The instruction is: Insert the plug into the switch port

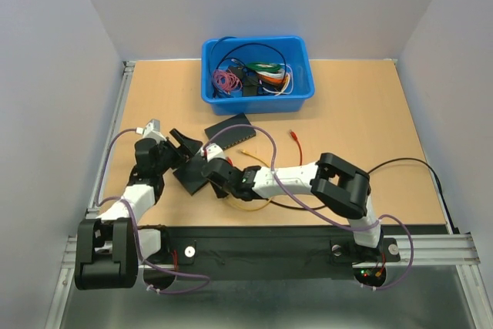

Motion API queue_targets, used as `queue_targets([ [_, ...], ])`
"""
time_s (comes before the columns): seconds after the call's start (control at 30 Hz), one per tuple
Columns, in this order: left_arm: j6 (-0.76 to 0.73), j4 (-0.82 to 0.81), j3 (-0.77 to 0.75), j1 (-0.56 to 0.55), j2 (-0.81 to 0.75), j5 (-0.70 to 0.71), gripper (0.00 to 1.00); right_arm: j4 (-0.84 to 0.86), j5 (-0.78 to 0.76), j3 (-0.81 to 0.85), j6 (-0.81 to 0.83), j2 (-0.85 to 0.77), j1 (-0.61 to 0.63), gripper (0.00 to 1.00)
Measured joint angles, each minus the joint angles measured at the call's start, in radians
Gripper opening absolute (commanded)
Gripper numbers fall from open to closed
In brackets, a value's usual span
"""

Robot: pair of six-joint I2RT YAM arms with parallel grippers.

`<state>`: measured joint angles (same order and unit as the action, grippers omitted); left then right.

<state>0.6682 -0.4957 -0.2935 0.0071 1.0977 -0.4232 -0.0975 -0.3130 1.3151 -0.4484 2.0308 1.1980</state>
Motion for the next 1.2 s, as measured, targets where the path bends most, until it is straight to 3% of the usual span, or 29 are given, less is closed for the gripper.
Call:
queue_targets([
  [0.17, -0.021, 0.016, -0.069, 0.001, 0.027, 0.062, 0.88, 0.016, 0.011, -0.036, -0.001, -0.023, 0.0, 0.0],
  [0.5, -0.031, 0.075, -0.138, 0.001, 0.262, 0.09, 0.89, -0.001, 0.018, -0.155, -0.004, -0.127, 0.002, 0.0],
  [0.8, -0.025, 0.075, -0.087, -0.011, 0.204, 0.07, 0.89, -0.001, 0.027, -0.162, 0.004, -0.156, 0.01, 0.0],
  [1.2, -0.011, 0.059, -0.027, -0.087, 0.144, 0.075, 0.89, -0.009, 0.033, -0.071, 0.011, -0.065, 0.013, 0.0],
])
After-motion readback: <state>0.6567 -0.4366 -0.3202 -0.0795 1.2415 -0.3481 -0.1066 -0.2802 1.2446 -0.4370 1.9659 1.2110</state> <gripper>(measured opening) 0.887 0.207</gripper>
